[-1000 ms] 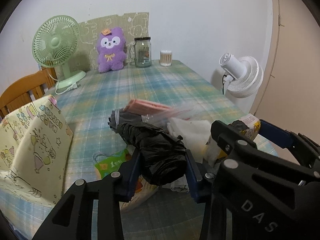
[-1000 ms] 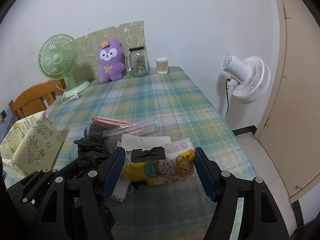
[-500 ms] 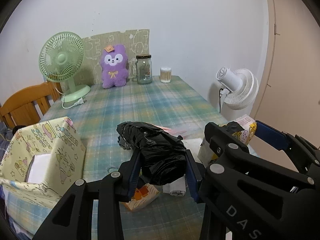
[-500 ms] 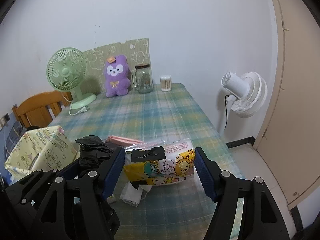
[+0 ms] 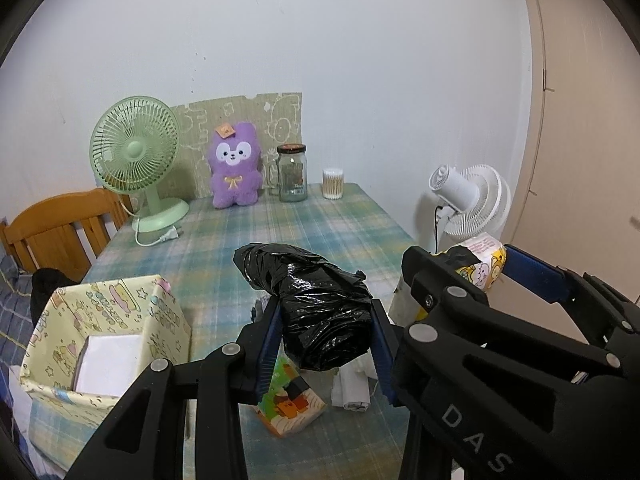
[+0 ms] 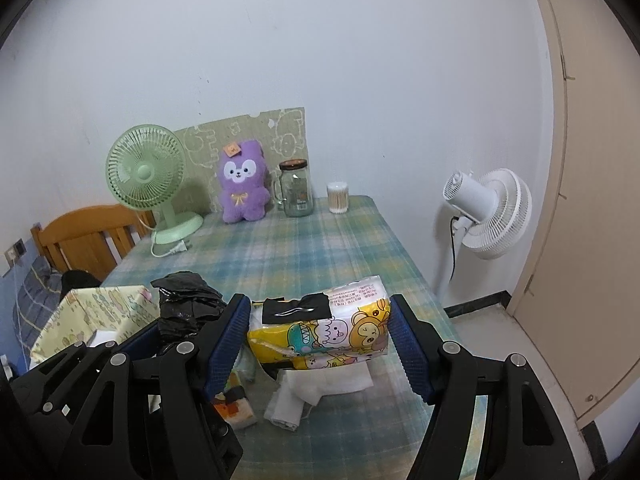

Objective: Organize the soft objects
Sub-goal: 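Lift and carry both held items toward the yellow cartoon storage box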

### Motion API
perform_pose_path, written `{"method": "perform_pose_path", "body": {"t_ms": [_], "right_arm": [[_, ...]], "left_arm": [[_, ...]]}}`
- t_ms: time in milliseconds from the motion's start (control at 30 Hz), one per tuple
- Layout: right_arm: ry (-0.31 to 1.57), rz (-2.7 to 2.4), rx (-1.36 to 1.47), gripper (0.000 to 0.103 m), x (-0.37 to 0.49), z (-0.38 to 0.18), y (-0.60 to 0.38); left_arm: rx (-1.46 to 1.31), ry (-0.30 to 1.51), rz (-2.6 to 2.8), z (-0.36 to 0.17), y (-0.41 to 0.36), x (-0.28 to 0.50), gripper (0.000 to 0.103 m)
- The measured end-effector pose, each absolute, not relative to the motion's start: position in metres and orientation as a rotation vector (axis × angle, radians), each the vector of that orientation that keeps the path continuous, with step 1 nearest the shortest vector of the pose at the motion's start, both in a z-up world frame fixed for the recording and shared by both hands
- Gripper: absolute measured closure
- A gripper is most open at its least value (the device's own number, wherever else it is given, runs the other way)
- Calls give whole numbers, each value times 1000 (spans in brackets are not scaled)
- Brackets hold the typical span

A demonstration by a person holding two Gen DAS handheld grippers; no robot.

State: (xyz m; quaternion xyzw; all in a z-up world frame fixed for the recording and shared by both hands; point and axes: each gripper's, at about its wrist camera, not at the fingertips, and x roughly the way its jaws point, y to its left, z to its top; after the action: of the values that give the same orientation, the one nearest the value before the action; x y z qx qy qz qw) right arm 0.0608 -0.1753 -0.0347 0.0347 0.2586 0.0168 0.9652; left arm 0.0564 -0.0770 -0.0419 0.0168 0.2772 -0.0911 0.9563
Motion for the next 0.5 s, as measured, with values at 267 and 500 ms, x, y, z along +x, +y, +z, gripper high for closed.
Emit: {"method": "perform_pose_path", "body": {"t_ms": [267, 500], "right_arm": [[503, 40, 69, 30, 64, -20, -162], [494, 48, 66, 30, 68, -10, -144]], "left_arm": [[30, 539, -180, -29, -65, 59, 61], [30, 533, -171, -20, -46, 63, 61]]}}
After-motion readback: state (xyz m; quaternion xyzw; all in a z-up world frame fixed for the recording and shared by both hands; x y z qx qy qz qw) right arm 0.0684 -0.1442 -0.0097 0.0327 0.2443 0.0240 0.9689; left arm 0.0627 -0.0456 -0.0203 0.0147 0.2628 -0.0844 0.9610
